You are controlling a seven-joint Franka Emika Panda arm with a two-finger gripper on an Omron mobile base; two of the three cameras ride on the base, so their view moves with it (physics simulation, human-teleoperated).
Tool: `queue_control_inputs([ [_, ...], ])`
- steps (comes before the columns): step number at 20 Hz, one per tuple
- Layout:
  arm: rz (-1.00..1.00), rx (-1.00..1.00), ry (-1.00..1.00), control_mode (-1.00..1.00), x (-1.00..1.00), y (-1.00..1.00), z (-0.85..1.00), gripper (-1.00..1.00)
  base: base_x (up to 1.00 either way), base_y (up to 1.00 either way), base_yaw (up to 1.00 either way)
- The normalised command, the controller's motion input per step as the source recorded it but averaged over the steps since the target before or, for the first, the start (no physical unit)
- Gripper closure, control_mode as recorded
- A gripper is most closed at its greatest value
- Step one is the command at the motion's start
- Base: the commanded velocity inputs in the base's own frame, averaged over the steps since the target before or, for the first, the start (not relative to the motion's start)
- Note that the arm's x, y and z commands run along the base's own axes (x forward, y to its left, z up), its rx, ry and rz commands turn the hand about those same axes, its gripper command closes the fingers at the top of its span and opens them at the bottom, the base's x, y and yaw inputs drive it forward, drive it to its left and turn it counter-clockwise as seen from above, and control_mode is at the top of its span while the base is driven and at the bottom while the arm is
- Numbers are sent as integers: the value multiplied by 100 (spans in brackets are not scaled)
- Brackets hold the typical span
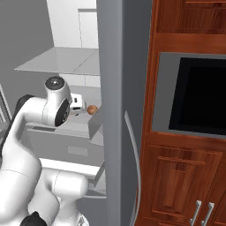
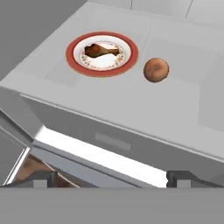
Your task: Retrieve the chicken drumstick from the fridge and place it on the cutting board.
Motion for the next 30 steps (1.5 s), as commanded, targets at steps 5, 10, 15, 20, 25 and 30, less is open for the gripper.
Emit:
queue_control_inputs([
  [5,20,-6,0,-100,0,25,6,-100,0,0,0],
  [10,31,-6,-1,-100,3,32,0,-100,0,0,0],
  [15,29,-2,0,-100,23,18,0,-100,0,0,0],
  [20,15,0,2,-100,56,6,-10,-100,0,0,0],
  [25,7,0,-2,-100,37,5,-31,-100,0,0,0],
  [30,0,0,-8,-100,34,16,-27,-100,0,0,0],
])
